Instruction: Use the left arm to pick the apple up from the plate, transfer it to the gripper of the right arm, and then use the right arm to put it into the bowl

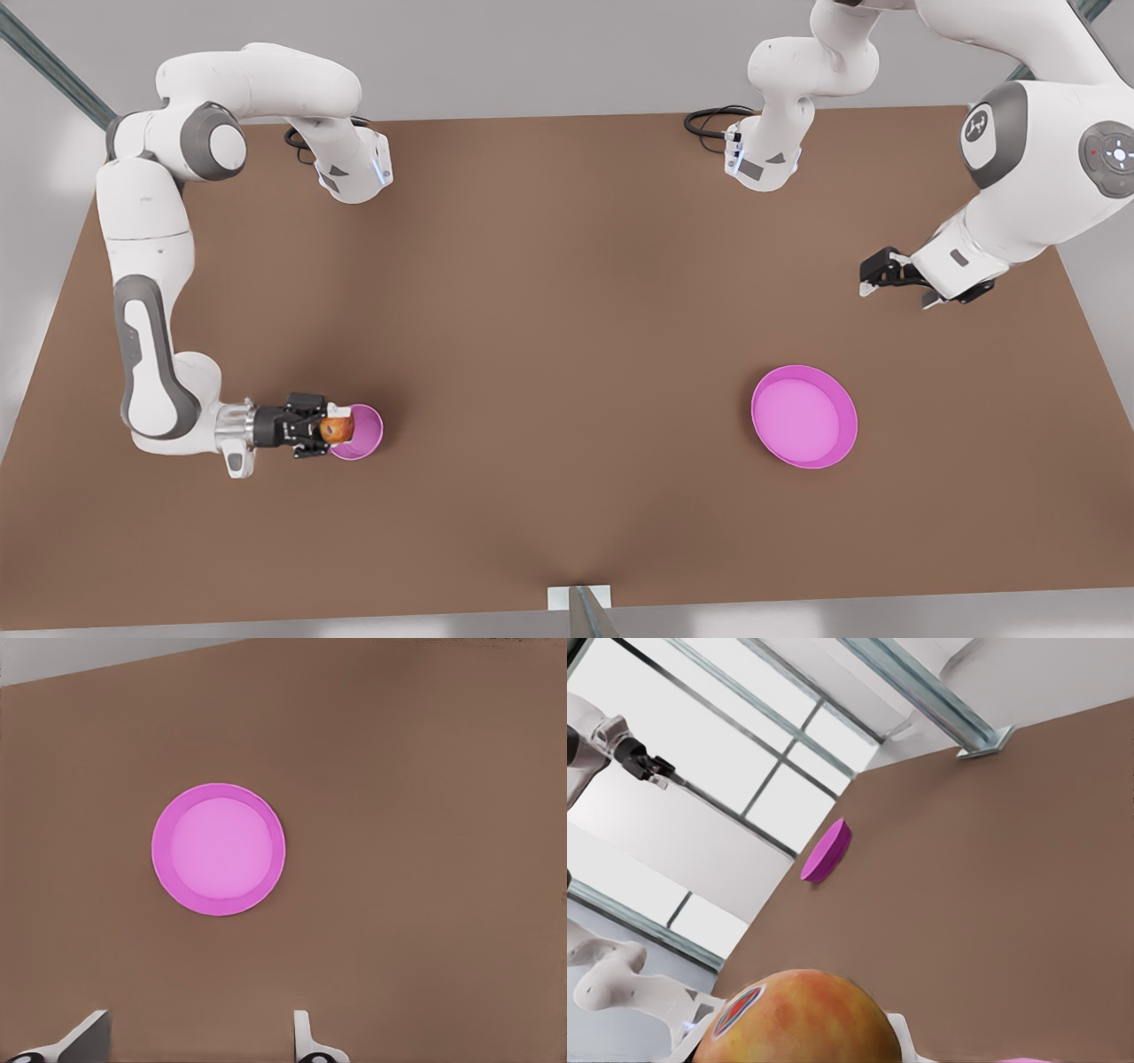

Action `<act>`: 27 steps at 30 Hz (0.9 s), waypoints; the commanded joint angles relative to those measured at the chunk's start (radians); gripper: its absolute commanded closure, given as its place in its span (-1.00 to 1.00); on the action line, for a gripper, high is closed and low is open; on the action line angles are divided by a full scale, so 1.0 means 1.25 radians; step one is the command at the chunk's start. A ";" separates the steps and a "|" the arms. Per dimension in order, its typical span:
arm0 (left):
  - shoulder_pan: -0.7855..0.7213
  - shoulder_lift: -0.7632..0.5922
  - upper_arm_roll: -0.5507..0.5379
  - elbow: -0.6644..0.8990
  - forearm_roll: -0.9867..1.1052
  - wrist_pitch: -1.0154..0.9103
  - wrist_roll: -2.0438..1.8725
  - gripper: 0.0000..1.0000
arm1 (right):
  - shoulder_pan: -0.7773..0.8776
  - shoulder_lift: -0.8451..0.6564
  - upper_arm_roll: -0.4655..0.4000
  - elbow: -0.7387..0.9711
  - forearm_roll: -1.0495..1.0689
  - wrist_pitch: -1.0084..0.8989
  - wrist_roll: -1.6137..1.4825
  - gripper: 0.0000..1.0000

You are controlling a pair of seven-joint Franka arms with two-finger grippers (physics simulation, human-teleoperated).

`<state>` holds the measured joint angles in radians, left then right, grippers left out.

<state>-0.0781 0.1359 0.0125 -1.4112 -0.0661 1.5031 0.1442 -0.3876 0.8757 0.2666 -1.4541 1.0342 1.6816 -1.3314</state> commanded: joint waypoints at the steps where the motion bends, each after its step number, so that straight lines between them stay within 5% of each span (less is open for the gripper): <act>1: 0.000 -0.001 0.000 0.001 -0.001 0.000 -0.195 -1.00 | 0.016 -0.001 0.005 0.011 -0.098 0.072 0.072 -0.44; 9: 0.001 -0.001 0.000 0.001 -0.002 0.000 -0.195 -1.00 | 0.032 -0.018 0.014 0.031 -0.296 0.138 0.055 -0.53; 11: 0.001 -0.001 0.000 0.001 -0.002 0.000 -0.195 -1.00 | 0.032 -0.019 0.014 0.031 -0.296 0.153 0.054 -1.00; 17: 0.004 -0.001 0.001 0.001 -0.017 0.000 -0.194 -1.00 | 0.032 -0.024 0.016 0.031 -0.298 0.153 0.058 -1.00; 22: 0.004 -0.001 0.001 0.002 -0.016 0.000 -0.194 -1.00 | 0.035 -0.239 0.071 0.151 -0.637 0.125 0.290 -1.00; 25: 0.004 -0.001 0.002 0.009 -0.006 -0.001 -0.108 -1.00 | 0.158 -0.427 0.008 0.043 -0.795 0.208 0.531 -1.00; 26: 0.002 -0.001 0.002 0.013 -0.004 0.000 -0.106 -1.00 | 0.267 -0.478 -0.120 0.039 -0.793 0.207 0.645 -1.00; 27: -0.003 0.000 0.001 0.021 0.014 -0.001 -0.106 -1.00 | 0.305 -0.520 -0.171 0.038 -0.797 0.175 0.752 -1.00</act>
<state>-0.0759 0.1374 0.0146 -1.3898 -0.0696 1.5033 -0.0223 -0.0491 0.2643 0.1096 -1.3984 0.1375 1.8733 -1.0736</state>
